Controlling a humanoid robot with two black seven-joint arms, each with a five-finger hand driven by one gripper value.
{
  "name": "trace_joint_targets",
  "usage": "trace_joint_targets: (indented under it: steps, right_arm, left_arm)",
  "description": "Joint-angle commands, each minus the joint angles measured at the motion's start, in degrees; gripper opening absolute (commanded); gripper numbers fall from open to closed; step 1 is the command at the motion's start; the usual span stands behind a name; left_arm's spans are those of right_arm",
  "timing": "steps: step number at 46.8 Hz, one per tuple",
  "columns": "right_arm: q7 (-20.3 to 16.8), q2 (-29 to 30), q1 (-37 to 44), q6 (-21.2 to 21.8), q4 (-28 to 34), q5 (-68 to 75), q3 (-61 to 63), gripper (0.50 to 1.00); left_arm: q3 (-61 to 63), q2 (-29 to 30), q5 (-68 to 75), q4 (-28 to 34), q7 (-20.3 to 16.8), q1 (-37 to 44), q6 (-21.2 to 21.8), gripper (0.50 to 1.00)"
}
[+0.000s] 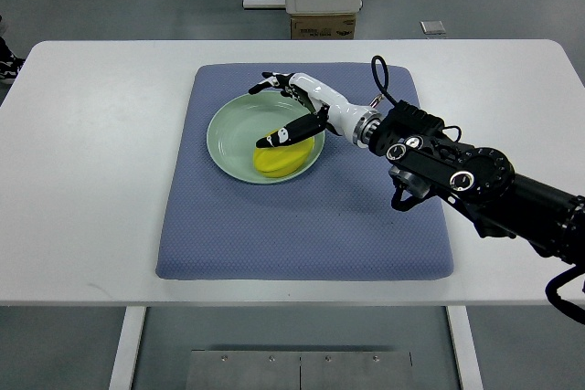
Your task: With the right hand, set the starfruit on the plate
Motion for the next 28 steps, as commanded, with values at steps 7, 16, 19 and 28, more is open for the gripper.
trace_joint_targets:
  steps: [7, 16, 19, 28]
  right_arm:
    - [-1.6, -1.3, -2.0, -0.1, -0.6, 3.9, 5.7, 1.0]
    - [-2.2, -2.4, -5.6, -0.2, -5.2, 6.1, 14.7, 1.0]
    - [-2.3, -2.4, -6.5, -0.2, -6.9, 6.2, 17.7, 1.0]
    - [-3.1, -2.5, -8.5, -0.3, -9.7, 6.4, 26.7, 1.0]
  left_arm:
    - [0.0, 0.0, 0.0, 0.0, 0.0, 0.0, -0.1, 1.0]
    - [-0.1, 0.0, 0.0, 0.0, 0.0, 0.0, 0.0, 1.0]
    - [0.0, 0.0, 0.0, 0.0, 0.0, 0.0, 0.0, 1.0]
    - [0.0, 0.0, 0.1, 0.0, 0.0, 0.0, 0.0, 1.0]
